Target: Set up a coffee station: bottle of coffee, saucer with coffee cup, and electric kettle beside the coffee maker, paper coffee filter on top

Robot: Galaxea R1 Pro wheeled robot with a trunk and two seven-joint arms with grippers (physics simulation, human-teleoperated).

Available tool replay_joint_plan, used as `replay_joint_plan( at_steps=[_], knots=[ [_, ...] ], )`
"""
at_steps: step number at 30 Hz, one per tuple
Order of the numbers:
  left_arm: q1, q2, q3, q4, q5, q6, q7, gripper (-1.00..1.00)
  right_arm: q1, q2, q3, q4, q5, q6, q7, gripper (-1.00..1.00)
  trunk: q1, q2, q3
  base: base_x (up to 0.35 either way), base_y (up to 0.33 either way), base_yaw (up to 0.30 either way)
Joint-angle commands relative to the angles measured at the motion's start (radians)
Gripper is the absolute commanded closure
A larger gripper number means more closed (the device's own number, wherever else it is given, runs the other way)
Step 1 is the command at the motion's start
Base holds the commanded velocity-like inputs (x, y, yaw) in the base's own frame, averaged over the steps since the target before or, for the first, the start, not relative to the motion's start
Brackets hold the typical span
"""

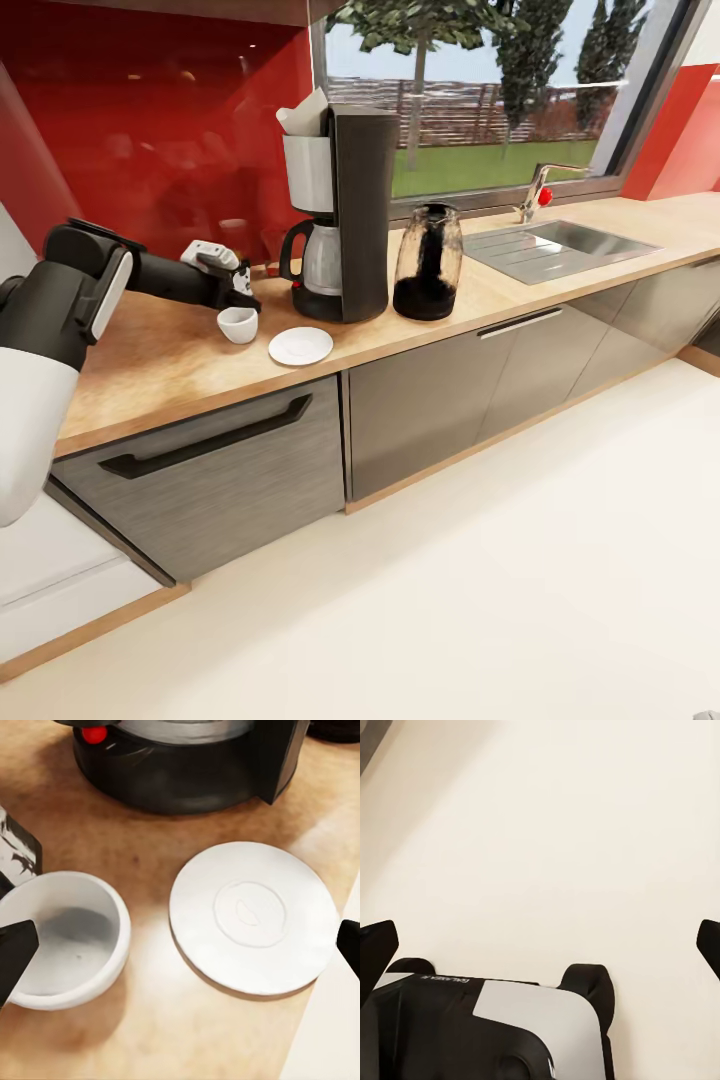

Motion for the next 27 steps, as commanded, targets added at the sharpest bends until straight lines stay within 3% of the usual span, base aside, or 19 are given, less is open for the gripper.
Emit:
replay_joint_plan(
  at_steps=[1, 9, 27],
  knots=[
    [-0.001, 0.003, -0.001, -0.001, -0.002, 0.005, -0.005, -1.0, -0.001, 0.0, 0.005, 0.001, -0.009, 0.003, 0.003, -1.0, 0.0, 0.0, -0.001, 0.0, 0.0, 0.0],
    [-0.001, 0.017, 0.001, 0.001, -0.002, 0.005, -0.005, -1.0, -0.001, 0.0, 0.005, 0.001, -0.009, 0.003, 0.003, -1.0, 0.0, 0.0, -0.001, 0.008, 0.0, 0.0],
    [-0.001, 0.018, 0.002, 0.0, -0.002, 0.005, -0.005, -1.0, -0.001, 0.0, 0.005, 0.001, -0.009, 0.003, 0.003, -1.0, 0.0, 0.0, -0.001, 0.054, 0.0, 0.0]
  ],
)
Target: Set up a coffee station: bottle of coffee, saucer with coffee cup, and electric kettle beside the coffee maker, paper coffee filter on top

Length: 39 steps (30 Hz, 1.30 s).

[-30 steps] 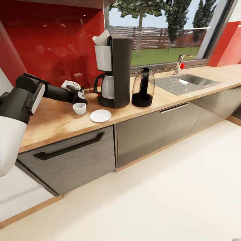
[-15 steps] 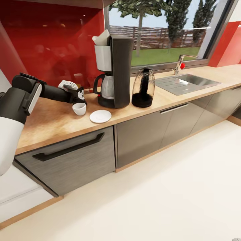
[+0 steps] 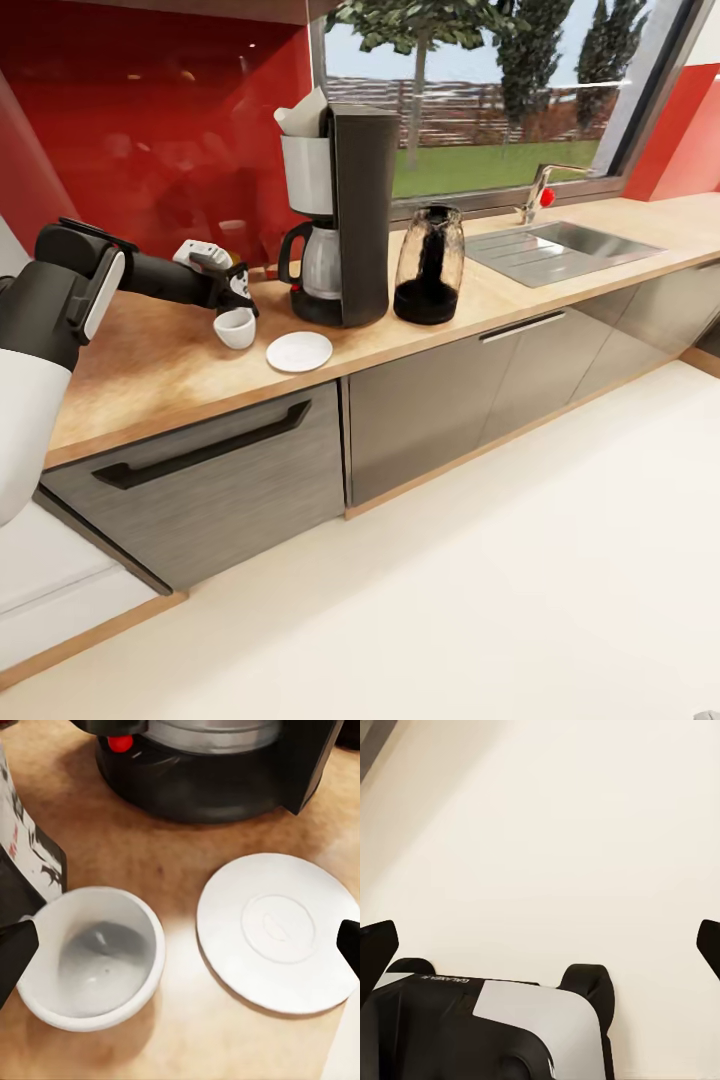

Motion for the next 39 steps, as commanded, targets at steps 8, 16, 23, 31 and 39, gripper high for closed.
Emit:
replay_joint_plan(
  at_steps=[8, 16, 23, 31, 39],
  knots=[
    [-0.001, 0.001, -0.001, -0.001, -0.003, 0.005, -0.004, -1.0, -0.001, 0.0, 0.005, 0.001, -0.009, 0.004, 0.003, -1.0, 0.0, 0.0, -0.002, 0.009, 0.0, 0.0],
    [-0.001, 0.001, -0.002, -0.001, -0.003, 0.005, -0.004, -1.0, -0.001, 0.0, 0.005, 0.001, -0.009, 0.004, 0.003, -1.0, 0.0, 0.0, -0.012, 0.001, 0.0, 0.0],
    [-0.001, 0.001, -0.002, -0.001, -0.003, 0.005, -0.004, -1.0, -0.001, 0.0, 0.005, 0.001, -0.009, 0.003, 0.003, -1.0, 0.0, 0.0, -0.022, 0.0, 0.0, 0.0],
    [-0.001, 0.001, -0.002, -0.001, -0.002, 0.005, -0.004, -1.0, -0.001, 0.0, 0.005, 0.001, -0.009, 0.004, 0.003, -1.0, 0.0, 0.0, -0.025, 0.0, 0.0, 0.0],
    [-0.001, 0.0, -0.003, -0.002, -0.001, 0.005, -0.004, -1.0, -0.001, 0.0, 0.005, 0.001, -0.009, 0.003, 0.003, -1.0, 0.0, 0.0, -0.025, 0.0, 0.0, 0.0]
  ],
)
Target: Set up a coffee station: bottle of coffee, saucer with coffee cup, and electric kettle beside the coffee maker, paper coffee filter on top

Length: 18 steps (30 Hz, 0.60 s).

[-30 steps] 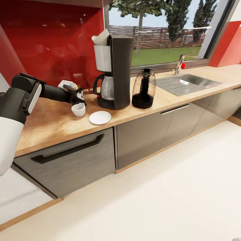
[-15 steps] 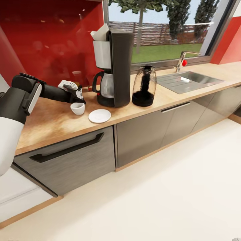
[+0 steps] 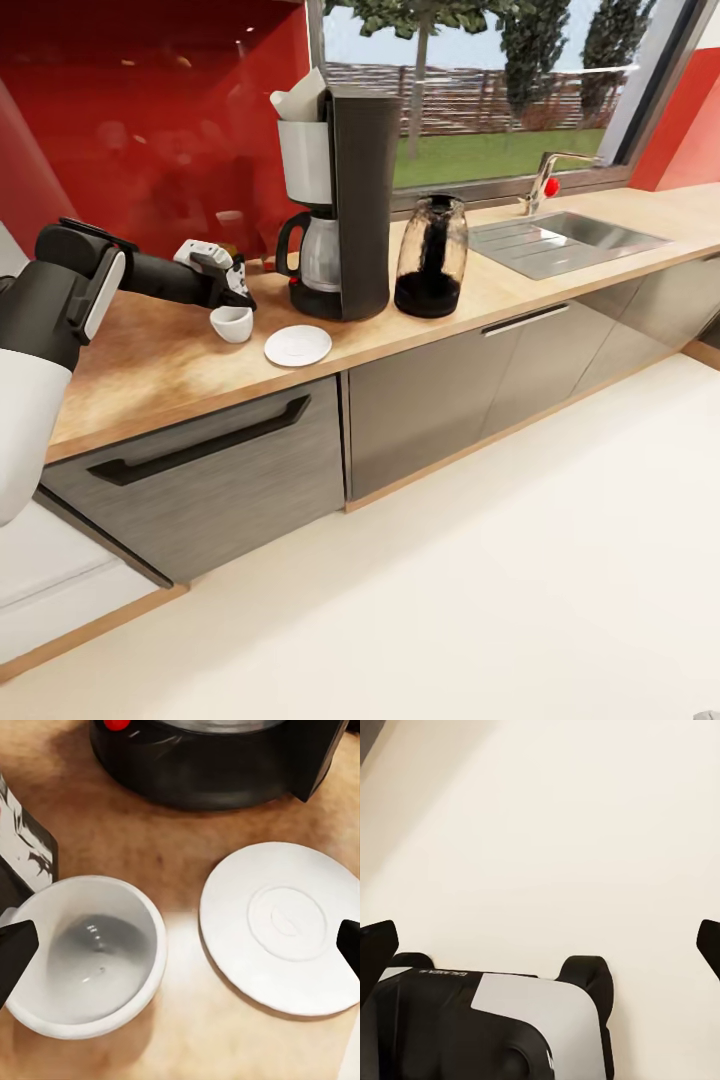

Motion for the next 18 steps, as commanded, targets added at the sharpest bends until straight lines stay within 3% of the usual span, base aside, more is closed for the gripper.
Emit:
replay_joint_plan(
  at_steps=[1, 18],
  knots=[
    [-0.001, 0.001, -0.002, -0.001, -0.002, 0.005, -0.004, -1.0, -0.001, 0.0, 0.005, 0.001, -0.009, 0.003, 0.003, -1.0, 0.0, 0.0, -0.001, 0.0, -0.007, 0.0],
    [-0.001, 0.002, 0.0, -0.001, -0.001, 0.005, -0.005, -1.0, -0.001, 0.0, 0.005, 0.001, -0.009, 0.003, 0.003, -1.0, 0.0, 0.0, -0.001, 0.005, -0.037, 0.0]
  ],
)
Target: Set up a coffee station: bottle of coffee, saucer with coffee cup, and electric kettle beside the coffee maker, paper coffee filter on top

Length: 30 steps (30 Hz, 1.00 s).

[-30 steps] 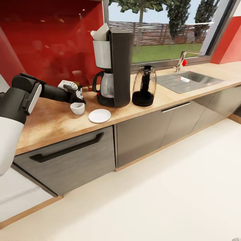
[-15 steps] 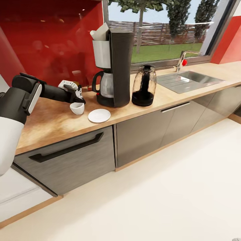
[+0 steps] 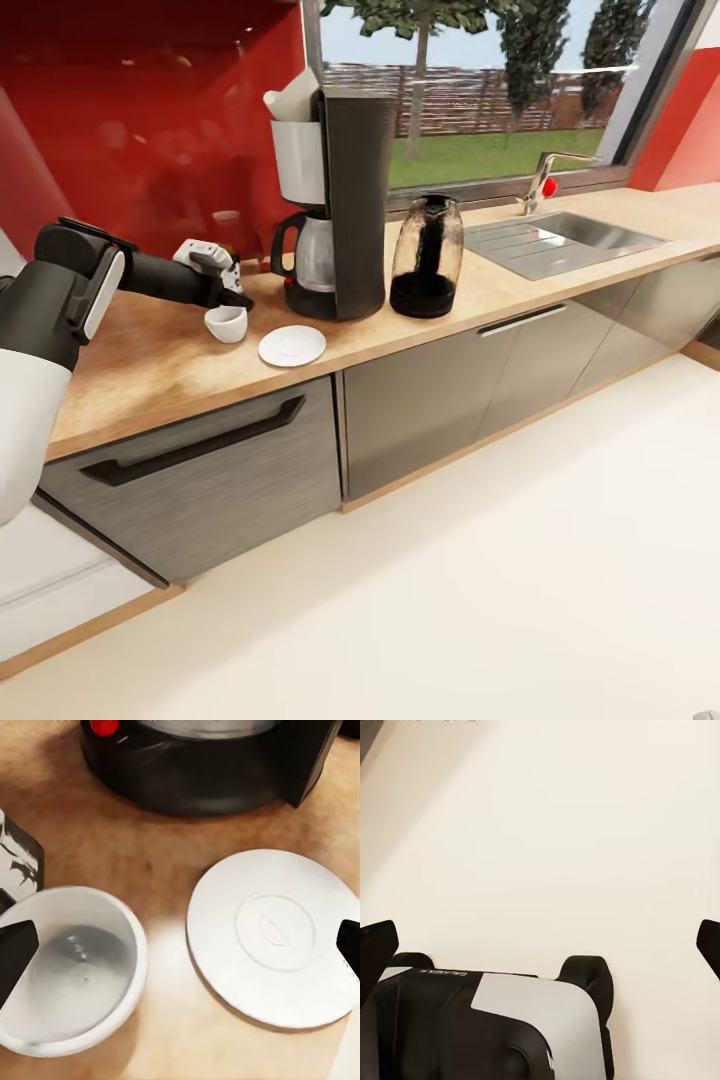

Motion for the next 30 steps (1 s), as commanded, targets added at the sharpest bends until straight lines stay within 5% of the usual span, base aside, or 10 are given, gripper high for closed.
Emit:
replay_joint_plan(
  at_steps=[1, 30],
  knots=[
    [-0.001, 0.001, -0.002, -0.001, -0.002, 0.005, -0.004, -1.0, -0.001, 0.0, 0.005, 0.001, -0.009, 0.003, 0.003, -1.0, 0.0, 0.0, -0.001, 0.037, -0.119, 0.0],
    [-0.001, 0.001, -0.004, 0.004, -0.001, 0.005, -0.005, -1.0, -0.001, 0.0, 0.005, 0.001, -0.009, 0.004, 0.003, -1.0, 0.0, 0.0, -0.016, 0.004, -0.012, 0.0]
  ],
)
